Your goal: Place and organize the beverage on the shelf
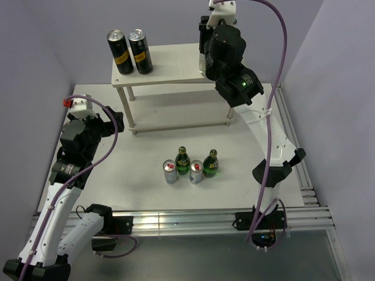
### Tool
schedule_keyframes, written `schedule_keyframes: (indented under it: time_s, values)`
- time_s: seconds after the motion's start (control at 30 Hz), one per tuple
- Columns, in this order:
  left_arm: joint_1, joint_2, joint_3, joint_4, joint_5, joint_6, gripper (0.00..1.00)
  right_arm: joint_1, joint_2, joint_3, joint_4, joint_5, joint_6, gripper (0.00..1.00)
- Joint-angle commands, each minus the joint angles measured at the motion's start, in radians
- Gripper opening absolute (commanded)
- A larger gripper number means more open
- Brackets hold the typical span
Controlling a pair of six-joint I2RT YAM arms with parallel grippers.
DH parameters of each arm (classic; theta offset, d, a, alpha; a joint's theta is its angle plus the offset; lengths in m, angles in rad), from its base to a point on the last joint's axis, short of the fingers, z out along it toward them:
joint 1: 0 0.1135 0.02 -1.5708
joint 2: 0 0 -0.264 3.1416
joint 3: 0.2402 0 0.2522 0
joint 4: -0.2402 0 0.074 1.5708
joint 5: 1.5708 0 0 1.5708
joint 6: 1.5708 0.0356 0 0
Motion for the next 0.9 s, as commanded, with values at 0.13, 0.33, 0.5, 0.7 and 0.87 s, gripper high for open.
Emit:
schedule_keyframes:
  time_s: [0.13, 0.33, 0.5, 0.7, 0.87]
  values:
    - [0.001, 0.016, -0.003, 0.024, 0.016, 0.013, 0.99, -0.049, 0.002, 0.082, 0.219, -0.081, 0.004, 0.0]
    - [0.001, 0.019, -0.003, 0.024, 0.011, 0.012, 0.99, -0.095, 0.02, 0.056, 0.245, -0.115, 0.034, 0.0]
    - [0.001, 0.029, -0.002, 0.021, 0.012, 0.013, 0.99, -0.129, 0.04, 0.052, 0.248, -0.138, 0.057, 0.0]
    - [0.001, 0.033, 0.0, 0.021, 0.008, 0.013, 0.99, -0.152, 0.043, -0.001, 0.248, -0.158, 0.088, 0.0]
    - [0.001, 0.036, 0.0, 0.019, 0.006, 0.015, 0.99, -0.162, 0.043, -0.036, 0.254, -0.165, 0.1, 0.0]
